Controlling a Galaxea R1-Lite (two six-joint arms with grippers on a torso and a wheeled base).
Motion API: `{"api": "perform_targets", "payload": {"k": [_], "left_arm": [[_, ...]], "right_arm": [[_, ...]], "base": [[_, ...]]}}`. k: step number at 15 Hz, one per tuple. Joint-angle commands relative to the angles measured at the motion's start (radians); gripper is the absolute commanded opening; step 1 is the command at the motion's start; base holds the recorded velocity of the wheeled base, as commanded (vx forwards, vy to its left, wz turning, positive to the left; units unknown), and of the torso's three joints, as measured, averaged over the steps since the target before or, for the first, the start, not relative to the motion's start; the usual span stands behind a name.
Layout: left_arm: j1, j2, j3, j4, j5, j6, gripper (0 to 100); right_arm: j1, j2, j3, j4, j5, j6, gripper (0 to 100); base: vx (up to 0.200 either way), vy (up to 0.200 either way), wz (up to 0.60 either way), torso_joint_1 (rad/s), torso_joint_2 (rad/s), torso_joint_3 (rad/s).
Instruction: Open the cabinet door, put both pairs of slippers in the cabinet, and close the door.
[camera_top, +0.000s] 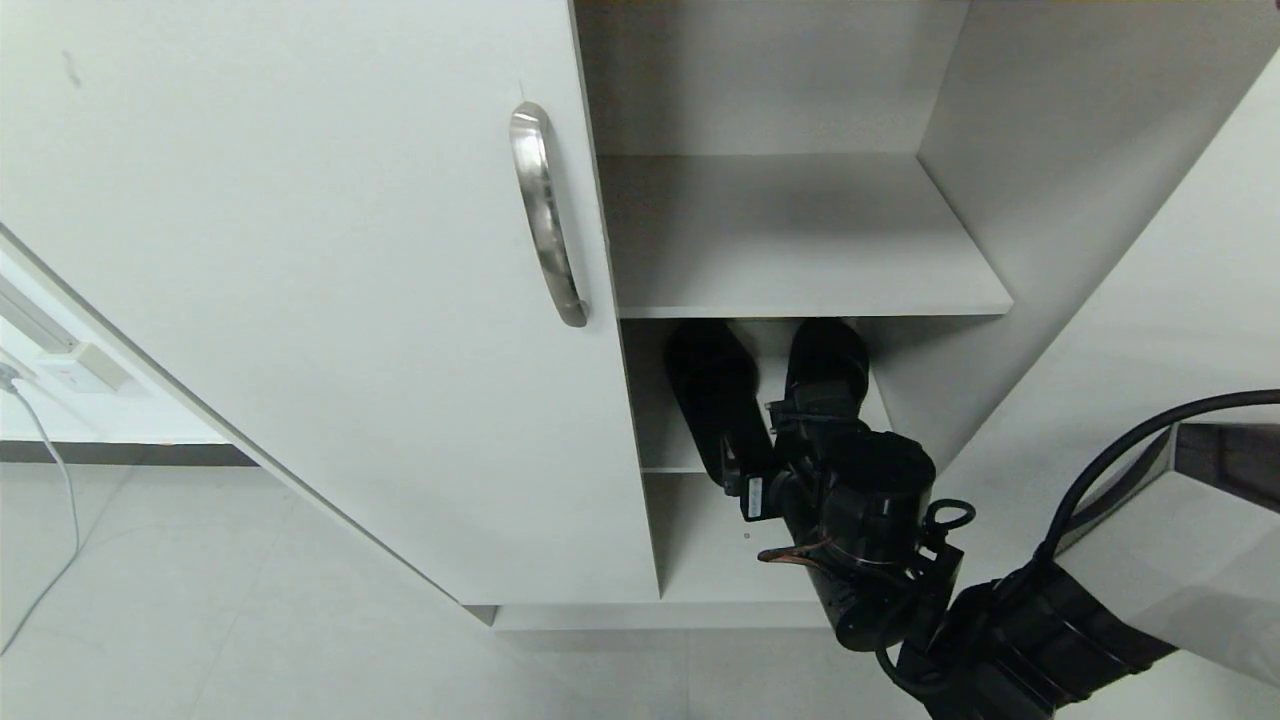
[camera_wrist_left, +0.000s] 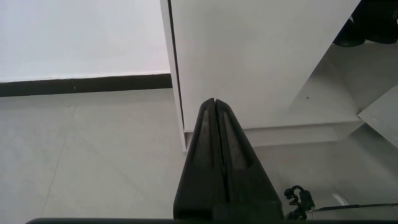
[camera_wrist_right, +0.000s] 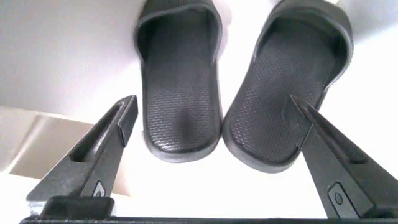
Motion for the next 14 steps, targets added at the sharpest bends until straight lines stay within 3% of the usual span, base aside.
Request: {"api": "perform_targets", "payload": {"k": [1, 4, 14], "left_arm": [[0.0, 0.0, 0.0, 0.0, 0.0, 0.0, 0], [0.0, 0.0, 0.0, 0.0, 0.0, 0.0, 0], [0.0, 0.0, 0.0, -0.001, 0.0, 0.0, 0]], "right_arm": [[0.01, -0.032, 0.018, -0.005, 0.0, -0.001, 100], [0.01, -0.042, 0.026, -0.014, 0.0, -0.004, 100], [0.018, -0.053, 0.054, -0.014, 0.0, -0.003, 100]], "base": [[-0.2, 0.0, 0.0, 0.002, 0.01, 0.007], [-0.2, 0.0, 0.0, 0.007, 0.0, -0.001], [0.0, 0.0, 0.0, 0.0, 0.0, 0.0]]}}
